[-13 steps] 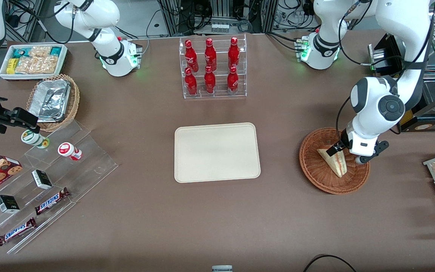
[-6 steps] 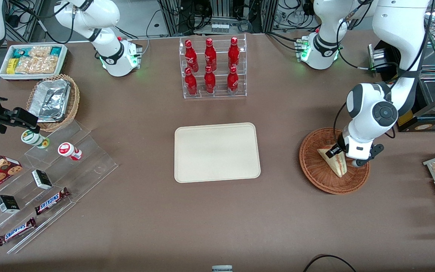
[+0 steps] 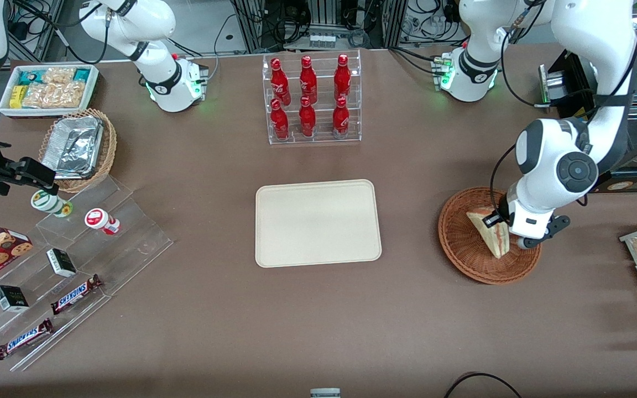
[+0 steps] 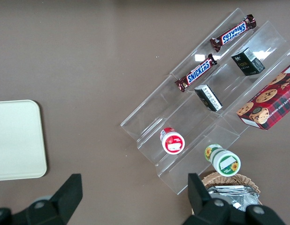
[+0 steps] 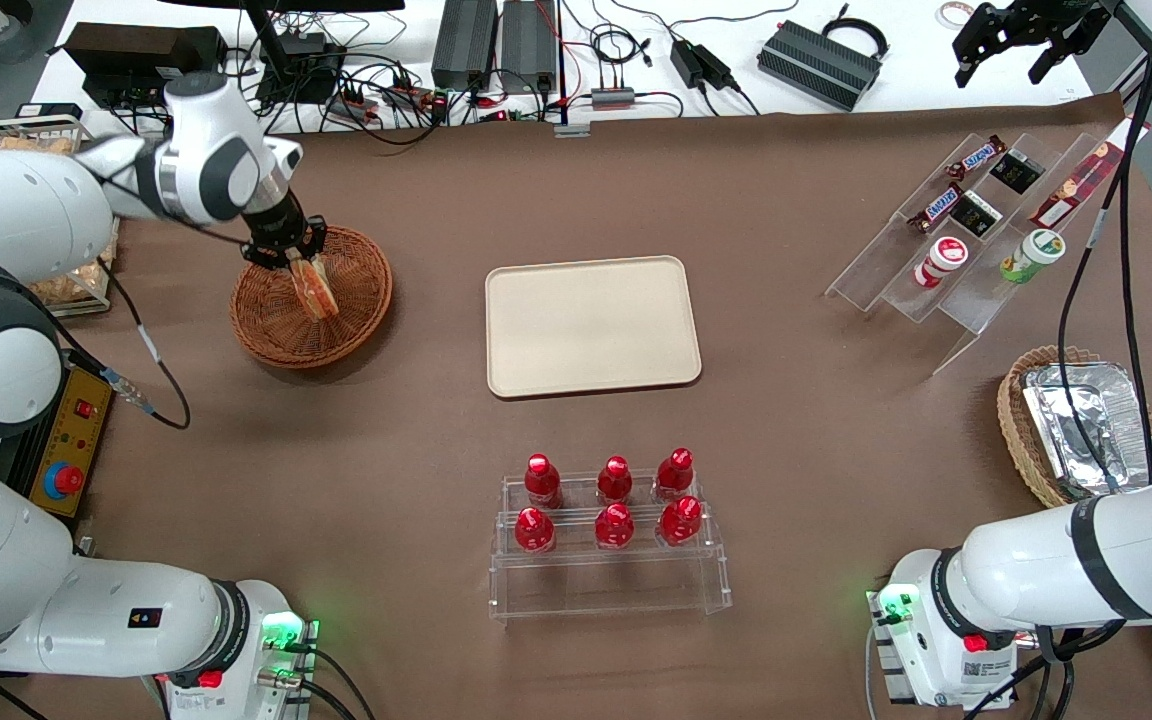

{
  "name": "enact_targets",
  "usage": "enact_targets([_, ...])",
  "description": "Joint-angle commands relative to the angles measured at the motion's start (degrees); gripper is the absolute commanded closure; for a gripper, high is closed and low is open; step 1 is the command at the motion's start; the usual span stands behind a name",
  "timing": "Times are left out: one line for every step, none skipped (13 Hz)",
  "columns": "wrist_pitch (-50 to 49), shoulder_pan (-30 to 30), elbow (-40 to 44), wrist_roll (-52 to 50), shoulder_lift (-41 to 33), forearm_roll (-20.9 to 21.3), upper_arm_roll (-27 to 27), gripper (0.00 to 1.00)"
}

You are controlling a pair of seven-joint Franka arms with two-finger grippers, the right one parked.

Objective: Place sandwich from basket to tray
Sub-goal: 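Lift the sandwich with the left gripper and carry it over the tray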

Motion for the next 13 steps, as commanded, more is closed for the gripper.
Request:
enact_targets([-6.6,-3.4,4.7,5.3,0.1,0.8,-0.4,1.0])
enact_targets([-6.7,-5.5,4.9,6.1,0.2,0.8,-0.4,1.0])
enact_targets([-6.4,-8.4,5.1,6.1,0.7,0.8,-0.5,1.0])
enact_targets([-6.4,-10.9,6.6,6.3,2.2,0.9,-0.5,1.0])
enact_targets([-6.8,-12.2,8.8,6.7,4.4,0.8,-0.6,1.0])
enact_targets([-7.0,-14.0,11.1,6.3,6.8,0.8,-0.6,1.0])
enact_targets([-7.0,-16.4,13.1,5.8,8.6,0.5,-0.6,1.0])
enact_targets([-6.9,-18.4,15.0,5.1,10.2,0.1,-0.6,1.0])
enact_targets([-6.9,-20.4,16.9,1.8,11.8,0.1,-0.6,1.0])
enact_targets([-6.9,-22.3,19.2,-1.2,13.7,0.1,-0.6,1.0])
enact_targets([-7.0,-23.7,21.3,-2.5,15.4,0.1,-0.6,1.0])
enact_targets([-7.0,-25.4,23.4,-4.1,17.2,-0.1,-0.6,1.0])
enact_targets([-6.9,-26.9,25.6,-7.1,19.2,-0.7,-0.6,1.0])
